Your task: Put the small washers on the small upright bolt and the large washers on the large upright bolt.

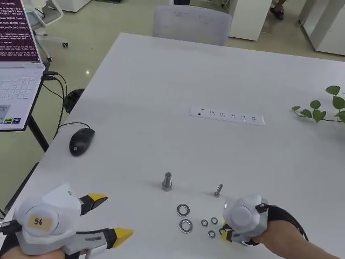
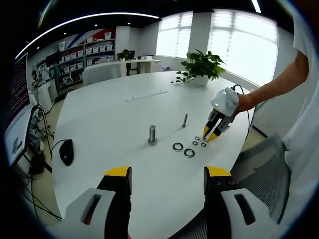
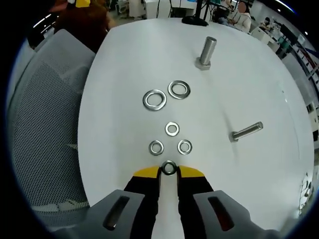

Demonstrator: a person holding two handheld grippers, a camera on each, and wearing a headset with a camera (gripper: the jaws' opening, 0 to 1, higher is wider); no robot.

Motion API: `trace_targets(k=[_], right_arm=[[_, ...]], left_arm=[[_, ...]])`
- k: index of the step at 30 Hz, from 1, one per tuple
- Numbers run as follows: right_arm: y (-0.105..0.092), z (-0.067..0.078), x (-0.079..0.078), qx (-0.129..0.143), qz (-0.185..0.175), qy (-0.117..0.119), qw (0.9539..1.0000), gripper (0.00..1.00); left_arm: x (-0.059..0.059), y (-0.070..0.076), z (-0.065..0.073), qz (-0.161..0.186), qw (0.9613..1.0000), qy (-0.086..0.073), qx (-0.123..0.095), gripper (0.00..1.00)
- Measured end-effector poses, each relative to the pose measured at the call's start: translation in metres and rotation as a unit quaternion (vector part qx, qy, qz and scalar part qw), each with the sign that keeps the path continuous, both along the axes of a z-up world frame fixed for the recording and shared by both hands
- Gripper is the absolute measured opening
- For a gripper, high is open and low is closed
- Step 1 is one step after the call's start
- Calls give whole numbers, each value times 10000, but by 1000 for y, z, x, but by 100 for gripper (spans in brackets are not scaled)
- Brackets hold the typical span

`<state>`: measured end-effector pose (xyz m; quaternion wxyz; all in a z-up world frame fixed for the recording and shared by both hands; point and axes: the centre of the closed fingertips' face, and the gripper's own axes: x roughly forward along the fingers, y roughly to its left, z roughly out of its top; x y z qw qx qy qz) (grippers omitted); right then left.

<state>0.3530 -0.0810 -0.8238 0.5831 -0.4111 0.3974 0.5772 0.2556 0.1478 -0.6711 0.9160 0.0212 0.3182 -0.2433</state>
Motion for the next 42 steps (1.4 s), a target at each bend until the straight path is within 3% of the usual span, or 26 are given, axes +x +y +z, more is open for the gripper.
trace_targets(k=[18,42], right_arm=[[-2,8,6,113,-217,-14,9997,14],[7,62,57,426,-512,-348,9972,14]], left_arm=[[0,2,-1,23,10000,16,5,58],[2,2,-1,40,10000,-19,-26,58]])
